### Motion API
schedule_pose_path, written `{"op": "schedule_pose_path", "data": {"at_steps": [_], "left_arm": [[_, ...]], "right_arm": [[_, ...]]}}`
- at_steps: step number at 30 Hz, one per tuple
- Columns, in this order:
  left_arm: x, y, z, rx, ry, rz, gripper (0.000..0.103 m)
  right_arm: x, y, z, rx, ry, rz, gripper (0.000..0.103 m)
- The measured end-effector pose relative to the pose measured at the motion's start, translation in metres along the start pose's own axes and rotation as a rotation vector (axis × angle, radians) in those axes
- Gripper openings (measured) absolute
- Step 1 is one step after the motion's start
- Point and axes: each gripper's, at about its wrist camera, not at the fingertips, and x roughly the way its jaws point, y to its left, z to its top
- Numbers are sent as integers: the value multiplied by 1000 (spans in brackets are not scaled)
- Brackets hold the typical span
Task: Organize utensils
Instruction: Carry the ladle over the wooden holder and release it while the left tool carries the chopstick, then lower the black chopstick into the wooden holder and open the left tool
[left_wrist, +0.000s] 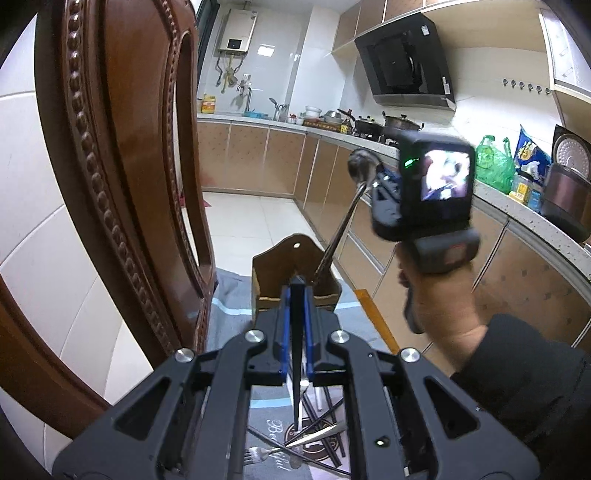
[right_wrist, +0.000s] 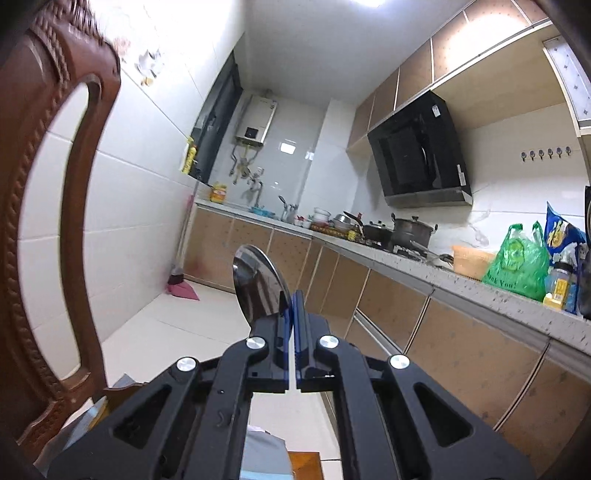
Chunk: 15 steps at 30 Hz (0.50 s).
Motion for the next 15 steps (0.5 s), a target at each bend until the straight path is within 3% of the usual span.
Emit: {"op": "schedule_pose_path", "data": {"at_steps": [5, 6, 7, 9, 13, 15], "left_arm": [[9, 11, -2, -21, 8, 18, 6], [9, 12, -2, -23, 8, 20, 6], [11, 13, -2, -25, 9, 24, 6], [15, 11, -3, -27, 11, 30, 6], [17, 4, -4, -21, 5, 41, 6], [19, 0, -5, -14, 2, 46, 6]], "right_arm": [[26, 14, -35, 34, 94, 12, 4], [27, 12, -40, 48, 109, 16, 12], [28, 10, -44, 63, 128, 23, 33], [27, -3, -53, 118, 158, 32, 61], [2, -39, -61, 211, 132, 58, 79], [-27, -73, -68, 321, 118, 80, 90]]}}
